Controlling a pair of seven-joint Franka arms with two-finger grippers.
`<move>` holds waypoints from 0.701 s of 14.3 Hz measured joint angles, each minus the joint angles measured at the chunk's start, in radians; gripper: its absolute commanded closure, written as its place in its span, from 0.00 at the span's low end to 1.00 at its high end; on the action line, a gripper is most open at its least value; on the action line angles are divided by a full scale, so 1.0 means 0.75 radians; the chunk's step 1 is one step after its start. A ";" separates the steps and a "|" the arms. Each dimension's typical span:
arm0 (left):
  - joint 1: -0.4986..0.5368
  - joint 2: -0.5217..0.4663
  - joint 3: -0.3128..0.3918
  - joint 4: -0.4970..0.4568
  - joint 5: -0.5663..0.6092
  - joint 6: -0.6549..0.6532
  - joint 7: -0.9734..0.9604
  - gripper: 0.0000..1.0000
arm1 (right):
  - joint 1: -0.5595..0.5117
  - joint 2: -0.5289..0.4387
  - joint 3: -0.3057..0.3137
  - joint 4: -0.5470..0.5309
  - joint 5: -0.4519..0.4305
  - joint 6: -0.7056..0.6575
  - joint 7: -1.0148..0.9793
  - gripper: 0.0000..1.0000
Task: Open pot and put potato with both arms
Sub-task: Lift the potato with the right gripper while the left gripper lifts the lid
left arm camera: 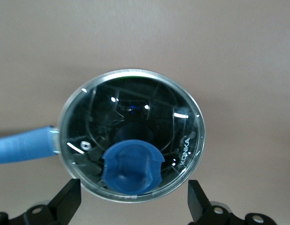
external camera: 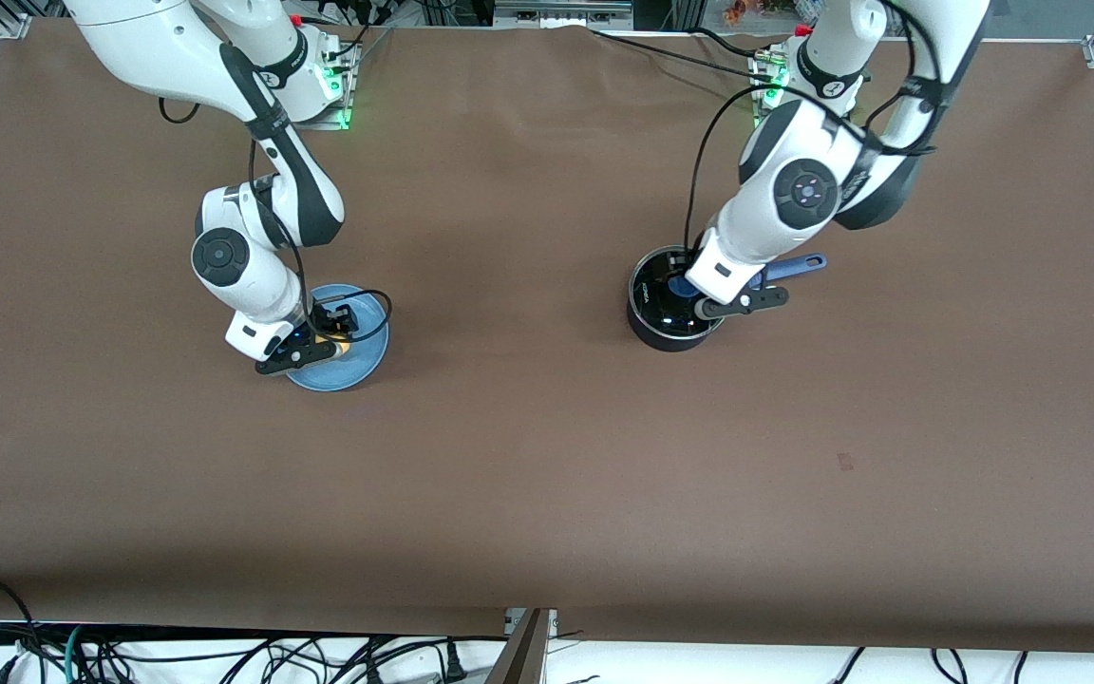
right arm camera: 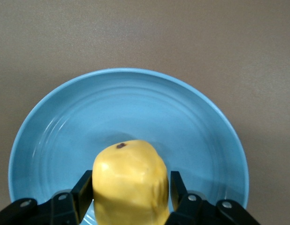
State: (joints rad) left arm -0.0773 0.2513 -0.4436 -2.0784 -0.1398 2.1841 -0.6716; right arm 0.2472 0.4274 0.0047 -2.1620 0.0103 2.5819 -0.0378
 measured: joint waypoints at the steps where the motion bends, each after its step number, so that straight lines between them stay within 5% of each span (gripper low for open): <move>1: -0.016 0.020 0.000 -0.005 0.034 0.022 -0.044 0.00 | 0.000 0.000 0.000 0.000 0.000 0.000 0.000 0.27; 10: -0.042 0.077 0.005 0.005 0.168 0.055 -0.130 0.04 | 0.000 0.000 0.000 0.000 0.000 0.004 0.000 0.31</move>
State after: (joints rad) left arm -0.1090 0.3087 -0.4402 -2.0748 -0.0139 2.2250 -0.7691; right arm 0.2472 0.4274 0.0047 -2.1621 0.0103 2.5852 -0.0378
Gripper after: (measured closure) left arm 0.000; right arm 0.313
